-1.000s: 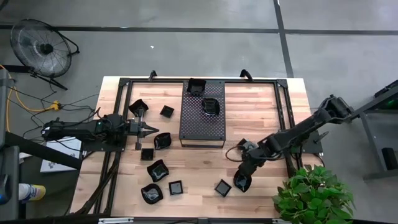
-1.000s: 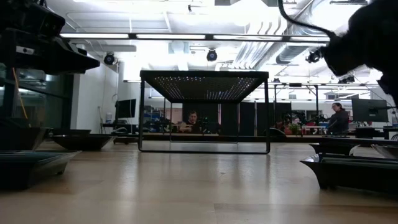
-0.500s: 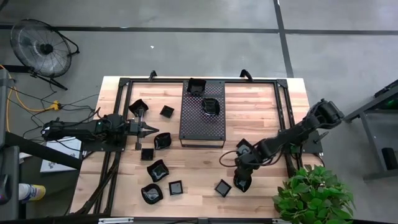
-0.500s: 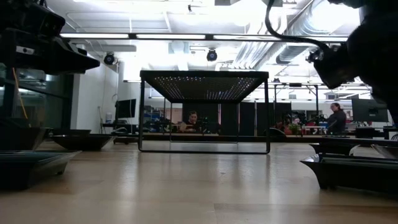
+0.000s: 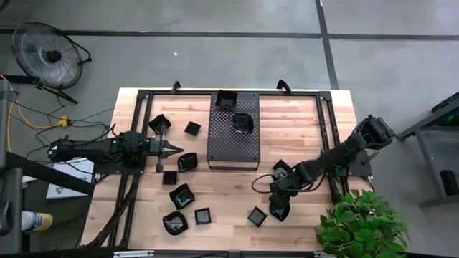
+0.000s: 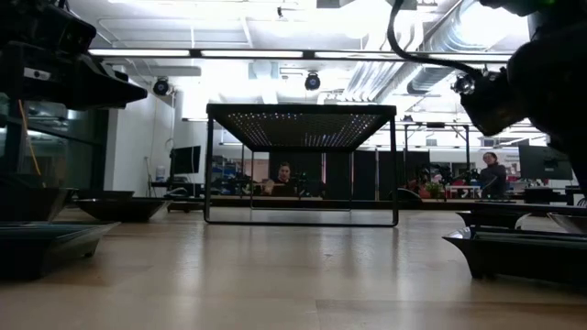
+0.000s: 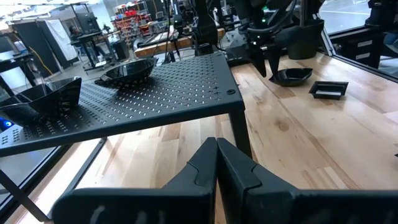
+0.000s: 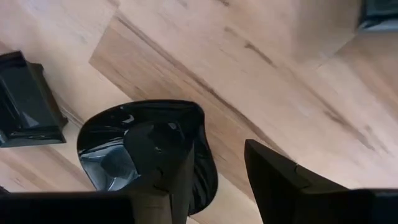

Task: Pick & Place Mini shaped plates
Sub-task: Stack the black leaf shape plate on top of the black leaf shaped plate on the shelf

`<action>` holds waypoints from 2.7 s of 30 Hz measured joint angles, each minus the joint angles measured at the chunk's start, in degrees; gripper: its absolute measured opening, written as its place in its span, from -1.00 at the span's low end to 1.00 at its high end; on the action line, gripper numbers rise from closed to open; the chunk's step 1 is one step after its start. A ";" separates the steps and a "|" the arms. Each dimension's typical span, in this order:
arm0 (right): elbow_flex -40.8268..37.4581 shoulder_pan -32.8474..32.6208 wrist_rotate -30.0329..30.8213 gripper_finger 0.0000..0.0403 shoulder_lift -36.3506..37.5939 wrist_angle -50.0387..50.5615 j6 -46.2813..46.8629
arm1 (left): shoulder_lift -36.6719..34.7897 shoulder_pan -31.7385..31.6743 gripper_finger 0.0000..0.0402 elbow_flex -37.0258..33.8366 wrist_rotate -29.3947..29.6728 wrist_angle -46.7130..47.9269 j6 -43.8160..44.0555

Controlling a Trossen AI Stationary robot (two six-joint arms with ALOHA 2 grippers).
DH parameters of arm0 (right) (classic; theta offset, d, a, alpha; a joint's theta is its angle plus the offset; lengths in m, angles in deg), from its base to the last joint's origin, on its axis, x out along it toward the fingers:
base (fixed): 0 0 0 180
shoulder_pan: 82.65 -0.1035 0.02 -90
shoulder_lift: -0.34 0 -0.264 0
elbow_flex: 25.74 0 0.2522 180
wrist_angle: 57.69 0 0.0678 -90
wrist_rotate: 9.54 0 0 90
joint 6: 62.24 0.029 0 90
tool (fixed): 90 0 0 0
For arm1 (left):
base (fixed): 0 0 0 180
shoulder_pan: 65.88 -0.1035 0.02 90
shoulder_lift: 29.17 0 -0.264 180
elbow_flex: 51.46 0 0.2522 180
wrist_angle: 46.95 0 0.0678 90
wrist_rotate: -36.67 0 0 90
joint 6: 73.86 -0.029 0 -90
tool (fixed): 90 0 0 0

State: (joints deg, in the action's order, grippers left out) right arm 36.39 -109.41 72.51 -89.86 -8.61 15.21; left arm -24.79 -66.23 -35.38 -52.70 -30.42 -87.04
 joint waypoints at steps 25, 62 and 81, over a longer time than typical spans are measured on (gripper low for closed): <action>-0.01 -0.69 0.22 -0.44 -1.84 -1.73 0.04 | 0.01 0.01 -0.99 0.01 -0.01 0.00 0.00; 20.34 7.33 4.17 -1.00 7.55 29.04 -25.49 | 0.02 0.01 -0.99 0.01 -0.01 0.00 0.00; 41.84 40.15 7.56 -1.00 7.49 29.31 -79.46 | 0.00 -0.01 -0.99 0.01 -0.01 0.00 0.01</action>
State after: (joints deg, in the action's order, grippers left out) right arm 78.22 -69.26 80.07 -82.37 20.69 -64.25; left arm -24.79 -66.24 -35.37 -52.71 -30.42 -87.03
